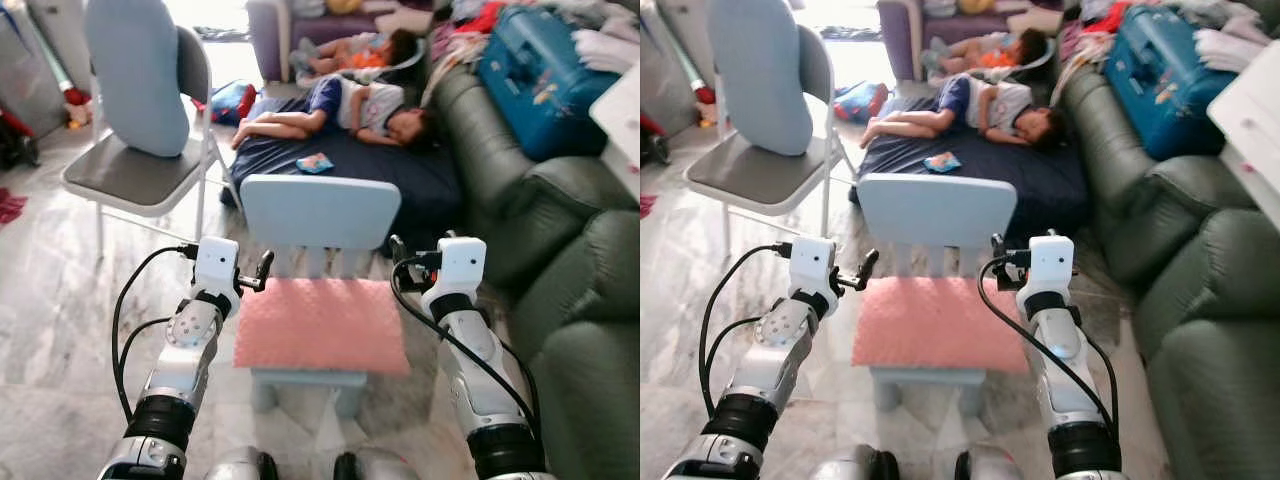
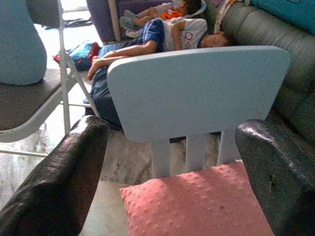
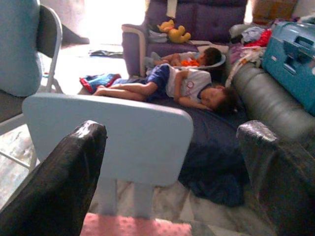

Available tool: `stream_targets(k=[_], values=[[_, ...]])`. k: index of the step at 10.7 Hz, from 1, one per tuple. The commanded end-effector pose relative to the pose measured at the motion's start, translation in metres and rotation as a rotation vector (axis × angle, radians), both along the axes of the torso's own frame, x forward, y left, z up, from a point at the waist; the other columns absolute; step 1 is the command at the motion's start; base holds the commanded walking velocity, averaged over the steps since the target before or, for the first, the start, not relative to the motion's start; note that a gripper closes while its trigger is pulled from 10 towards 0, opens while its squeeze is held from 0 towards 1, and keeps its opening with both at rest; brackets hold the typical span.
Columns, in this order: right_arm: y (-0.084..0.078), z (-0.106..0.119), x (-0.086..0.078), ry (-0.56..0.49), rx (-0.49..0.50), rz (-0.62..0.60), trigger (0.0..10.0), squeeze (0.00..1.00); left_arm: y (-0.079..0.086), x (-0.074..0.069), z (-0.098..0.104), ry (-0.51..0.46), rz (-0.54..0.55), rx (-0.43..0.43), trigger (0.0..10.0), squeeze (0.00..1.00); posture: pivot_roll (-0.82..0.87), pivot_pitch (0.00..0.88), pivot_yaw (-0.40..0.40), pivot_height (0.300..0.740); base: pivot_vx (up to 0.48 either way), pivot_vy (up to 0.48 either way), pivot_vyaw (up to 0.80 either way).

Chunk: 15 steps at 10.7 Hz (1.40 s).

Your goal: Move the pillow to the sofa

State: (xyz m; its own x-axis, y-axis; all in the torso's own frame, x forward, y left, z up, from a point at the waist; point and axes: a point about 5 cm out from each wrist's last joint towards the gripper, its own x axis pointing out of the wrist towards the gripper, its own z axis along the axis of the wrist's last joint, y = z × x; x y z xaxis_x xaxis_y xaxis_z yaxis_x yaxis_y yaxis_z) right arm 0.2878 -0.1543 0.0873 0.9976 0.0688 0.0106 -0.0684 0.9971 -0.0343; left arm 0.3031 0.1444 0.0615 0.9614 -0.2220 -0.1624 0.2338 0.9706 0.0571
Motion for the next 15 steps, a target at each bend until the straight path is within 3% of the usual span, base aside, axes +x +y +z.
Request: stream_targets(k=[1,7,8,12,15], values=[[-0.003,0.001,0.001,0.001,0.002,-0.014,10.0,0.0,0.001,0.0,0.003,-0.01,-0.001,0.004,10.0,0.0,-0.04,0.074,-0.024,0.74,0.349,0.0,0.0],[-0.002,0.003,-0.002,0.005,0.025,-0.005,10.0,0.0,0.004,-0.004,-0.001,0.005,0.013,0.028,10.0,0.0,-0.04,0.108,-0.032,0.74,0.0,0.0,0.0],[-0.005,0.003,-0.006,0.007,0.024,-0.011,10.0,0.0,0.007,-0.008,0.001,-0.028,0.004,0.061,10.0,0.0,-0.04,0.131,-0.035,0.74,0.0,0.0,0.0],[-0.018,-0.013,-0.04,0.068,0.009,-0.081,10.0,0.0,0.023,-0.035,-0.002,-0.035,0.044,0.059,10.0,0.0,-0.03,0.185,-0.041,0.74,0.0,0.0,0.0],[-0.02,-0.012,-0.044,0.081,0.008,-0.083,10.0,0.0,0.028,-0.043,-0.004,-0.025,0.08,0.079,10.0,0.0,-0.03,0.187,-0.043,0.74,0.0,0.0,0.0]])
